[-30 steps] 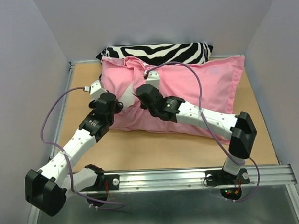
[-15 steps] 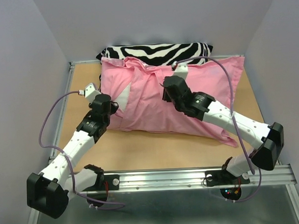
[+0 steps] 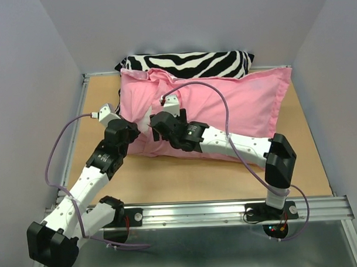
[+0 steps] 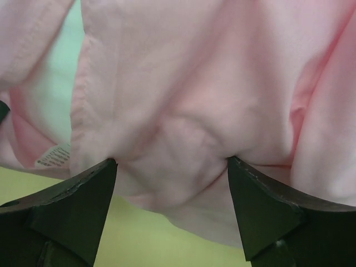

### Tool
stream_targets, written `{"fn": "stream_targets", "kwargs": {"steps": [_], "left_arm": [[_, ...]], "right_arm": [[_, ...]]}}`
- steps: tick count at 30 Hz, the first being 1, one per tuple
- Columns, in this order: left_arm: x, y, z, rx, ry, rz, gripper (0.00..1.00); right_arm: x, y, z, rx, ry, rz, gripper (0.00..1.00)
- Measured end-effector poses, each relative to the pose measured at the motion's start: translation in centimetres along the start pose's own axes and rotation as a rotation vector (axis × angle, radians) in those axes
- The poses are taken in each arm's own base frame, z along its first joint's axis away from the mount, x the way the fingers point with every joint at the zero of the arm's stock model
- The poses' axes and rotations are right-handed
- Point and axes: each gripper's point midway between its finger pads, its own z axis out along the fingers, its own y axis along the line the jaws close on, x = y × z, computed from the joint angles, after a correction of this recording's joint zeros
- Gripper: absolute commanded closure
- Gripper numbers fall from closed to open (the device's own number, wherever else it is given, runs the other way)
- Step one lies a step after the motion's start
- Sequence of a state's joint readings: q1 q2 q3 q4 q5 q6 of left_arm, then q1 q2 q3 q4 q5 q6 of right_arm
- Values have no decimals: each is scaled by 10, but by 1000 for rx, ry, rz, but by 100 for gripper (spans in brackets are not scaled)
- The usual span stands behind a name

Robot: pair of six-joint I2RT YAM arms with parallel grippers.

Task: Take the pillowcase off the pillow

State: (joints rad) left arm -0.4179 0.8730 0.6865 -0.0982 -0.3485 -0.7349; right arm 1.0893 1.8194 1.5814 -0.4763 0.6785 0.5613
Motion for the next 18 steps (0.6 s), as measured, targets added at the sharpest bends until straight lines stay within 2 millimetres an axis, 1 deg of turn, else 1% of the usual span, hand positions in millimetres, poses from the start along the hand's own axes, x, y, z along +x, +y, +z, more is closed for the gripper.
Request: {"fn": "stream_targets", "kwargs": {"steps": [2,3,4,7,8,10,12,15,16,18], "left_arm": [[0,-2,-1,9,4,-2,100],[1,-2,-1,12,6,-1,100],[2,-3,-1,17,11,-1,100],[4,-4,-1,25,20,-1,100],[5,-4,-1,26,24,-1,100],[6,-4,-1,28,28,1,100],[6,-4,-2,32,28,0,100],[4,-6,-4,43,27,-3,100],[4,-7,-4,47,26,-3,100],[4,-8,-5,54,26,-3,100]], "right_arm": [[-8,2,0,7,-19,27,18],[-14,2,1,20,-37,40,27],[-17,3,2,26,-48,45,40],[-19,3,7,55,-67,58,67],[-19,2,8,62,-69,59,79],[-17,-1,12,80,-72,51,91],[-18,-2,12,87,-75,48,96],[-22,-6,10,91,-82,55,99],[-23,-10,8,93,-83,56,100],[-26,-24,-2,106,-84,57,99]]}}
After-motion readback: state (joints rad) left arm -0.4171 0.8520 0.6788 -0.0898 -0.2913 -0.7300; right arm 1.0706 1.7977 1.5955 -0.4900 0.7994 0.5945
